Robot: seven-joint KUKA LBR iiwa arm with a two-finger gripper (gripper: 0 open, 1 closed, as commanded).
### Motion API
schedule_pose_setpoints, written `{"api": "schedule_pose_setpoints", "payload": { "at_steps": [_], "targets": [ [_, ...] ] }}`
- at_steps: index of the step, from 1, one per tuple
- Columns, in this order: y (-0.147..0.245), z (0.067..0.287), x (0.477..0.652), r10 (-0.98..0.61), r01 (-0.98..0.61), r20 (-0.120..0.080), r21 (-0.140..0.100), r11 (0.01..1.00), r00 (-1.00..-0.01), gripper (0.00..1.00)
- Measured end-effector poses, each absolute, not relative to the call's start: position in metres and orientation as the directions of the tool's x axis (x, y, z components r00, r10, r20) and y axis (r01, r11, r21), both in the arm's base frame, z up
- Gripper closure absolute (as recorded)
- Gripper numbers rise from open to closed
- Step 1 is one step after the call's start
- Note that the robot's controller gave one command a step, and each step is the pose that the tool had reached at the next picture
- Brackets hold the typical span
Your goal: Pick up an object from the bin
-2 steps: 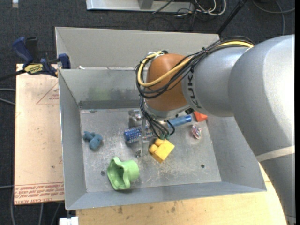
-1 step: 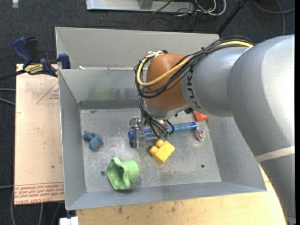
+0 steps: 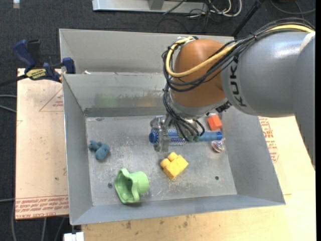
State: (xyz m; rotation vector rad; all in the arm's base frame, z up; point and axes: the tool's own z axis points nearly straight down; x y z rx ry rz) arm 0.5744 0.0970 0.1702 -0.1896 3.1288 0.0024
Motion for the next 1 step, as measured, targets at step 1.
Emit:
{"api": "schedule_pose_setpoints", "payload": {
  "at_steps": [1],
  "targets": [
    [0.0933,0.2457,0.5914,-0.109,-0.109,-0.011,0.001,0.994,-0.994,1.0]
  ]
}}
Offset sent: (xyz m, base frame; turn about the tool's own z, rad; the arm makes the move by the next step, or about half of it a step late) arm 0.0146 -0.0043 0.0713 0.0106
